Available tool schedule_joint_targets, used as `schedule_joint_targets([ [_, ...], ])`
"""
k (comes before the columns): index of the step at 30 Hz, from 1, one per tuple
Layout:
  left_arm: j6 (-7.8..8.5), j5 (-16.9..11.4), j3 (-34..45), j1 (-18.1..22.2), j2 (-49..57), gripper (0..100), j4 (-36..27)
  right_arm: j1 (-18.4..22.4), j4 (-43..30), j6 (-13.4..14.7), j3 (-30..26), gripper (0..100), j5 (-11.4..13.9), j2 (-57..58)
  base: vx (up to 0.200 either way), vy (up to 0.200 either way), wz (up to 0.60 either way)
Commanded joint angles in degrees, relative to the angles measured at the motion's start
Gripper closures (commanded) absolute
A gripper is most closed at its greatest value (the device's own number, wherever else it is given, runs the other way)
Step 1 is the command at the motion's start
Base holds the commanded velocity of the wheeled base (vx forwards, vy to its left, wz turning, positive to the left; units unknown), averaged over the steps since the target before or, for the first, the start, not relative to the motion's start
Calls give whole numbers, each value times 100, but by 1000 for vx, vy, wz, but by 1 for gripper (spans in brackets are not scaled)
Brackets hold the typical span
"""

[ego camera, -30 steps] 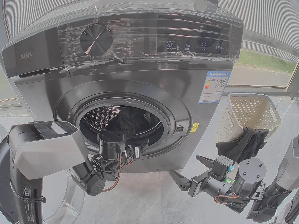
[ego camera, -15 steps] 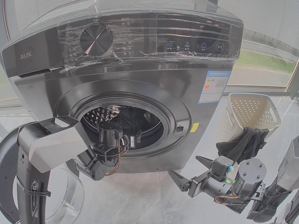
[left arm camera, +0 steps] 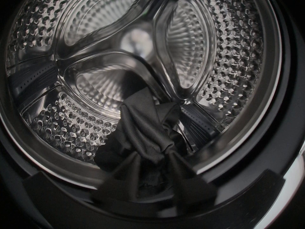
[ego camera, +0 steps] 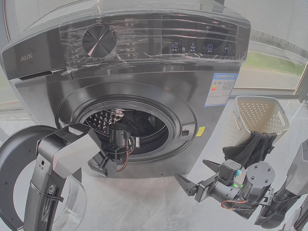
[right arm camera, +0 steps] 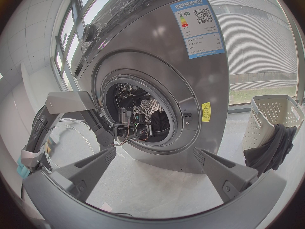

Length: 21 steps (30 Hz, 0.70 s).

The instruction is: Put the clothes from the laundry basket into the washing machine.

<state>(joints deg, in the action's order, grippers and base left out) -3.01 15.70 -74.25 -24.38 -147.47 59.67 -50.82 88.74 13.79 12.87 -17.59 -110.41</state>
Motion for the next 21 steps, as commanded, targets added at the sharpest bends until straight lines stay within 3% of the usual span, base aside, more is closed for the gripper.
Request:
schedule_joint_targets([
  [1, -15, 38, -450, 91, -379, 100, 0, 11, 3, 1, 5, 0, 1, -7, 0, 0, 0],
  [8, -68, 100, -1223, 285, -449, 100, 62, 2, 3, 1, 5, 0, 1, -51, 0, 0, 0],
  [20, -121, 100, -1285, 390, -449, 100, 62, 2, 3, 1, 5, 0, 10, -60, 0, 0, 0],
  [21, -121, 100, -1293, 390, -441, 0, 62, 2, 3, 1, 5, 0, 10, -60, 0, 0, 0],
])
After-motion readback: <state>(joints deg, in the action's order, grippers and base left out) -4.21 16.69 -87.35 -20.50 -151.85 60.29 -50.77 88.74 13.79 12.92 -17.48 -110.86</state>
